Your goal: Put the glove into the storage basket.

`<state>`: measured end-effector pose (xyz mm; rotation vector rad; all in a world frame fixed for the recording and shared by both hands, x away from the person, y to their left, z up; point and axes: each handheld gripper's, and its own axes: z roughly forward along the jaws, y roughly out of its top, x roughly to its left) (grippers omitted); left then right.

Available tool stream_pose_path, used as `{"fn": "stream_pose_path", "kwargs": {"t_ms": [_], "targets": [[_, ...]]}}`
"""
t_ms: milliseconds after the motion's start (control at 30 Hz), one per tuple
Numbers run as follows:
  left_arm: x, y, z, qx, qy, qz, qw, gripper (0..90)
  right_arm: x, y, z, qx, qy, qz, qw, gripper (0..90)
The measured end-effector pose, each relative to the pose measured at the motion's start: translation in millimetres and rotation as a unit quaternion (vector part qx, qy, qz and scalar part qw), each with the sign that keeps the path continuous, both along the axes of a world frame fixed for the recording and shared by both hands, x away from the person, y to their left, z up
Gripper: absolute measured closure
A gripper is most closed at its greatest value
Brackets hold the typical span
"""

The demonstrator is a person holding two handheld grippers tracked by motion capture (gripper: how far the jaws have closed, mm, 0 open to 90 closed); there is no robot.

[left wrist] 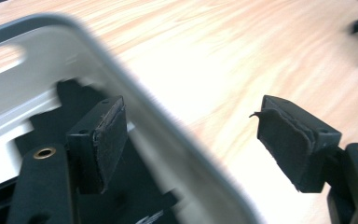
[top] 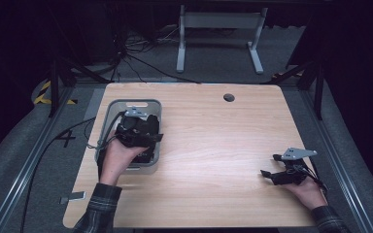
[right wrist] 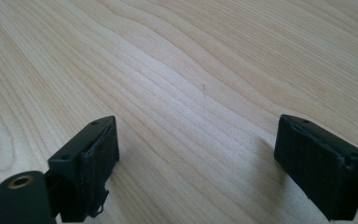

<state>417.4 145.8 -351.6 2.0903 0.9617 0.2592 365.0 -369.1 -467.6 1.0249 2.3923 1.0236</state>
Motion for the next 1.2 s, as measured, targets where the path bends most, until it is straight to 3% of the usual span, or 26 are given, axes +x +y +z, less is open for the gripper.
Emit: {"fn": "stream_pose_path", "kwargs": {"t_ms": [233, 500, 733, 933, 1200], "targets": [[-15.8, -49.6, -5.0, -0.003, -0.003, -0.049, 0.9988, 22.6, 0.0, 0.0, 0.0, 0.0, 0.0, 0.0, 1.0, 13.9], [-30.9, -101.5, -25.2, -0.01, -0.007, -0.091, 0.9958, 22.3, 0.0, 0.0, 0.0, 0.0, 0.0, 0.0, 1.0, 13.9], [-39.5, -130.9, -46.5, -0.001, -0.008, -0.116, 0.9933, 22.3, 0.0, 0.0, 0.0, 0.0, 0.0, 0.0, 1.0, 13.9], [-44.7, -154.3, -72.5, 0.031, 0.008, -0.135, 0.9903, 20.7, 0.0, 0.0, 0.0, 0.0, 0.0, 0.0, 1.0, 13.9], [-45.0, -156.6, -78.4, 0.039, 0.017, -0.139, 0.9894, 20.2, 0.0, 0.0, 0.0, 0.0, 0.0, 0.0, 1.0, 13.9]]}}
